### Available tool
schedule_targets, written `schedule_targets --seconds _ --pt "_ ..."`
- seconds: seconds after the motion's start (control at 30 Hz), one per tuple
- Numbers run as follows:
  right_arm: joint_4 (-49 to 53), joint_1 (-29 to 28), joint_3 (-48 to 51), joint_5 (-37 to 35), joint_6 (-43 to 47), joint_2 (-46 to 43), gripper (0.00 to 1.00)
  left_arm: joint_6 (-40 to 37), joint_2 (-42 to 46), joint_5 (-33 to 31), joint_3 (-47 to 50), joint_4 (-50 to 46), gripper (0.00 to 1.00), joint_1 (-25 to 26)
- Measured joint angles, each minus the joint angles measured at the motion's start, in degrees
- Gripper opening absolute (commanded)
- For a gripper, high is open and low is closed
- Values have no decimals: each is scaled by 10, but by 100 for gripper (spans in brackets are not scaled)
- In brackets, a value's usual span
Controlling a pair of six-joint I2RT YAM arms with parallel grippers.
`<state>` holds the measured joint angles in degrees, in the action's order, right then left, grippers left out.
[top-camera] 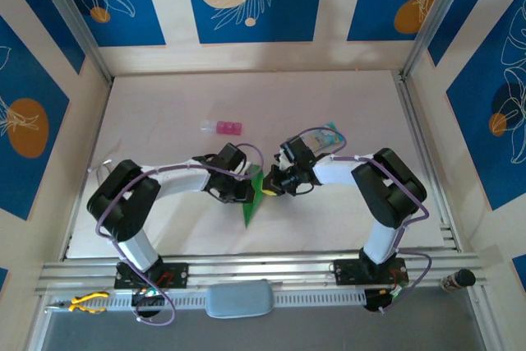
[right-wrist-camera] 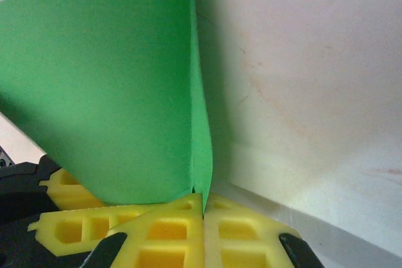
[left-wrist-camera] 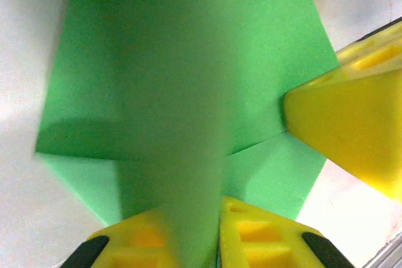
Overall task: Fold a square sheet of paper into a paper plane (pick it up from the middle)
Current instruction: Turn over a paper plane at the center of the table.
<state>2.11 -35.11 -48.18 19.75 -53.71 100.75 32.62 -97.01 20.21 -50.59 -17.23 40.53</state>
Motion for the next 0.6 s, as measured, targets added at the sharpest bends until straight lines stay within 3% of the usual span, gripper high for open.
schedule_targets --seconds 0.17,0.33,0.6 --pt "0 1 0 0 0 0 8 1 0 -14 0 0 9 3" --pt "-3 12 16 -4 0 -14 27 3 17 -64 -1 -16 7 4" --pt "1 35 40 -22 2 -80 30 2 29 -174 -54 -100 8 4"
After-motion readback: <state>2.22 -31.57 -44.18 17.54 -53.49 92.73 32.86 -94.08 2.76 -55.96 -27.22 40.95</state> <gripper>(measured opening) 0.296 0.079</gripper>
